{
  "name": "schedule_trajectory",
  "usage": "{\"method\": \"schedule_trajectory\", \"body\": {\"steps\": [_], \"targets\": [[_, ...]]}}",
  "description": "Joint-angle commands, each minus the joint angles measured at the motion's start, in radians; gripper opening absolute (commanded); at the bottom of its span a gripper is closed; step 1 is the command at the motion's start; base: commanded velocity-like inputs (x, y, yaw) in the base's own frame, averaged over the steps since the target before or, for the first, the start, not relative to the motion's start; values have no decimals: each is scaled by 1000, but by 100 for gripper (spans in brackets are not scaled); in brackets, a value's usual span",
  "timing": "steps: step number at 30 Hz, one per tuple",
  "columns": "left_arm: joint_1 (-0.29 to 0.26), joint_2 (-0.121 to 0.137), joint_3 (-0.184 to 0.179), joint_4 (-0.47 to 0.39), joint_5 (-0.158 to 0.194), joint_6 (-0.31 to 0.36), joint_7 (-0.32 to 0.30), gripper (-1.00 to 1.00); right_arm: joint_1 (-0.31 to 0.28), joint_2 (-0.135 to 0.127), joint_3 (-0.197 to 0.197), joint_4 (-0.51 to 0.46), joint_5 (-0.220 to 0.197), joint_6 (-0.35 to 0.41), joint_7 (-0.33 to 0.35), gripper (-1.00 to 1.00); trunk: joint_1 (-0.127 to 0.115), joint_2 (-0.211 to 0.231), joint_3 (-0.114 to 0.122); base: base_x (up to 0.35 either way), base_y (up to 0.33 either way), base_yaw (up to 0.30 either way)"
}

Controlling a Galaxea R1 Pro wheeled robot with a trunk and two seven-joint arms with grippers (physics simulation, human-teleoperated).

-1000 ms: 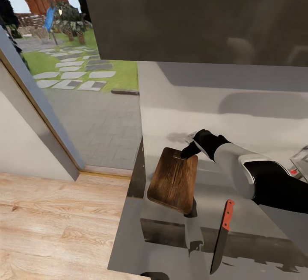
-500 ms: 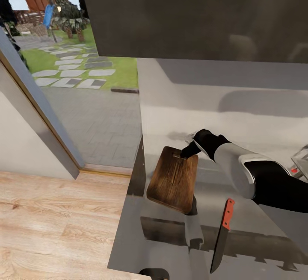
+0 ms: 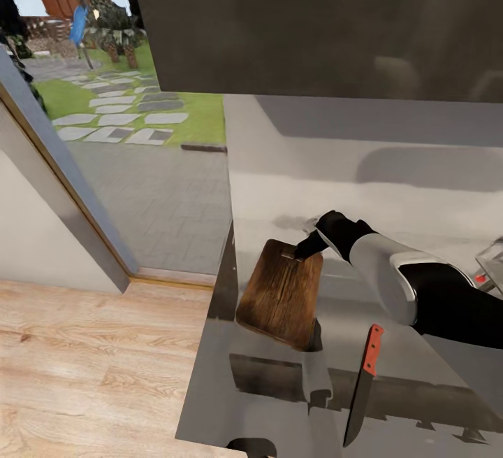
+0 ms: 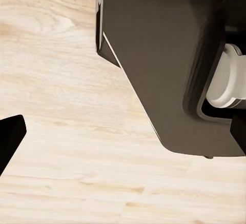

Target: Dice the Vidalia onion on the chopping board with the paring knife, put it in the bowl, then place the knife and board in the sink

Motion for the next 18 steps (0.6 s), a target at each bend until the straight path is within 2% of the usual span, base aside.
{"method": "schedule_trajectory", "body": {"steps": [1, 18], "targets": [[1, 0, 6, -2, 5, 1, -7, 100, 1, 0, 9, 5, 10, 1, 5, -100, 1, -1, -2, 0, 0, 0], [1, 0, 6, -2, 5, 1, -7, 100, 2, 0, 9, 5, 11, 1, 5, -100, 1, -1, -1, 0, 0, 0]]}}
